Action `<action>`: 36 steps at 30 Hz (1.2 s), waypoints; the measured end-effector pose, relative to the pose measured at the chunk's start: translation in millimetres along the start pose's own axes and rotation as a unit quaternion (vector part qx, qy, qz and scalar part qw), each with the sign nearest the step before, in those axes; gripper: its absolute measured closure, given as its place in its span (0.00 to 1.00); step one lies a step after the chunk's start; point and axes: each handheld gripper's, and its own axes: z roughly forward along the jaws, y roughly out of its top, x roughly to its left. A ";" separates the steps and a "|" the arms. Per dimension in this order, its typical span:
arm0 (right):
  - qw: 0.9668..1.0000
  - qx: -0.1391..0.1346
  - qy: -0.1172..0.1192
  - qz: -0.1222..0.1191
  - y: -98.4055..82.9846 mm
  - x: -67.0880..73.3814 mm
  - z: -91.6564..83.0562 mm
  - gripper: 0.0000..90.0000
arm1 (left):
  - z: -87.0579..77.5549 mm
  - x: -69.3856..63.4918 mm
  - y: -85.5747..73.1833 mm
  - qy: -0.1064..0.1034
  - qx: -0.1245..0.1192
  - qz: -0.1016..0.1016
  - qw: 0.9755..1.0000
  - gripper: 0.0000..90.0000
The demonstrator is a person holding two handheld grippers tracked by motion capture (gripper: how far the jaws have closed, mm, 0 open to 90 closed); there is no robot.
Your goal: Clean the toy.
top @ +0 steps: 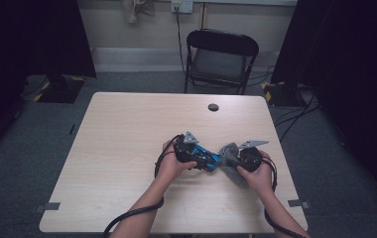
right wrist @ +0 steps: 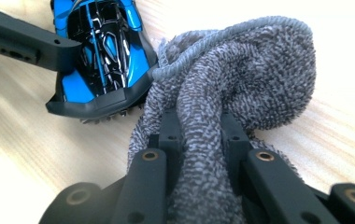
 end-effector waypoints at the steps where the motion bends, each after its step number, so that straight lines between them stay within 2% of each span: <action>1: 1.000 0.000 0.000 -0.001 -0.5 0.0 -0.4 0.84 | -0.1 0.0 0.0 0.000 0.000 0.000 1.000 0.07; 16: 1.000 0.000 0.019 -0.010 -7.4 4.1 -5.1 0.84 | 0.1 0.1 0.4 0.001 0.001 0.000 1.000 0.07; 36: 0.999 -0.001 0.041 -0.017 -16.4 16.1 -10.4 0.85 | -0.1 0.3 0.7 0.001 0.003 -0.002 1.000 0.07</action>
